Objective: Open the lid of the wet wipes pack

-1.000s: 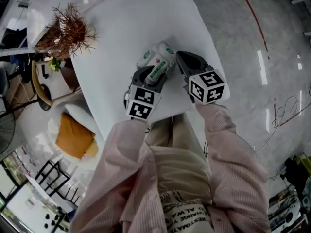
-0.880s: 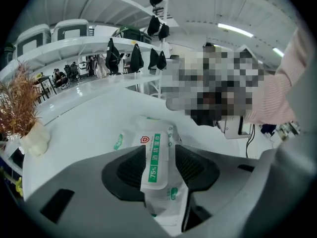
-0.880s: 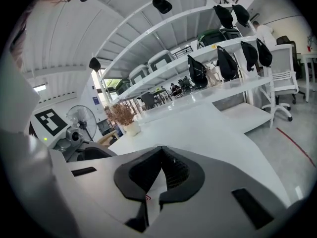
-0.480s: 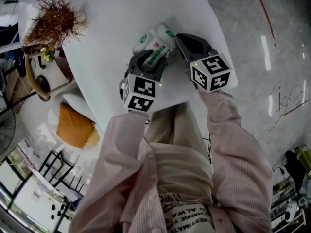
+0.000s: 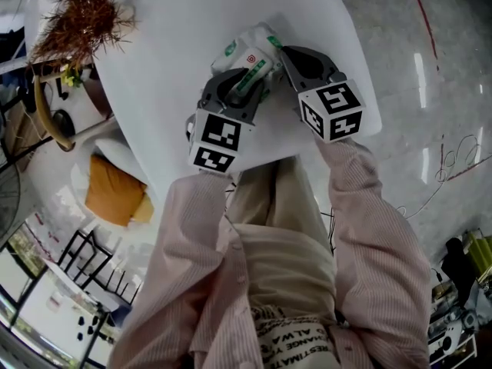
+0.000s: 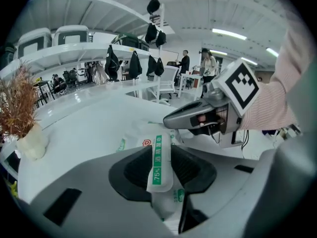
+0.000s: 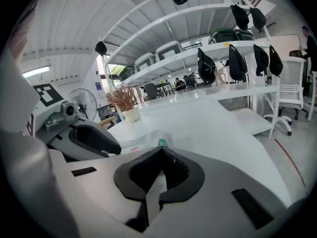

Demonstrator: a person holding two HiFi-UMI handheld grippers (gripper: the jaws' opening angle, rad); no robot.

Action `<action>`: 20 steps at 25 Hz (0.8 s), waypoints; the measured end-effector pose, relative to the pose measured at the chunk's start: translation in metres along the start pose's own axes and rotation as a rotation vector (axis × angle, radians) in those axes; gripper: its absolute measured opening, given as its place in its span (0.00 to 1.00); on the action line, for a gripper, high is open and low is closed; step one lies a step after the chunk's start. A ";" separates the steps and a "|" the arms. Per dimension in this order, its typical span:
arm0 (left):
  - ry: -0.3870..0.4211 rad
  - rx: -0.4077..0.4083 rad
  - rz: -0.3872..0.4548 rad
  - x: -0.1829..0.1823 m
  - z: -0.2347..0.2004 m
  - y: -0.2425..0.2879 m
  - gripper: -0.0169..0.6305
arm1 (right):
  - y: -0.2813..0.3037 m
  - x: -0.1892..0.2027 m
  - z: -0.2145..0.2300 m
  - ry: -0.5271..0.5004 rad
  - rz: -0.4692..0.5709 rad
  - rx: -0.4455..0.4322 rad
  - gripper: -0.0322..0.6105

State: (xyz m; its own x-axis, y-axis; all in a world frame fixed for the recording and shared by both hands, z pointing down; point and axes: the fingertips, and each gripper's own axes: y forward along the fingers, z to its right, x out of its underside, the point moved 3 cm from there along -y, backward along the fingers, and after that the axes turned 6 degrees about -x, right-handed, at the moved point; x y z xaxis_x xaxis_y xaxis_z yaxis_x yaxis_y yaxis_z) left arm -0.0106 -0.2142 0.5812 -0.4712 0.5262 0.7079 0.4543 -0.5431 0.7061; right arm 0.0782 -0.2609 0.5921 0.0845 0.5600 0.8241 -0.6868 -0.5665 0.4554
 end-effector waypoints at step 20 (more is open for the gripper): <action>-0.094 0.046 0.100 -0.008 -0.005 -0.011 0.14 | 0.010 0.007 -0.004 -0.064 -0.108 0.043 0.05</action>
State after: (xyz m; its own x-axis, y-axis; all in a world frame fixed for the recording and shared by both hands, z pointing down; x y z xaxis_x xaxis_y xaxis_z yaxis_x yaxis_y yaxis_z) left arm -0.0159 -0.2161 0.5679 -0.3503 0.5310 0.7716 0.5308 -0.5662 0.6306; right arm 0.0689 -0.2598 0.6013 0.2027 0.5801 0.7889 -0.6400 -0.5313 0.5552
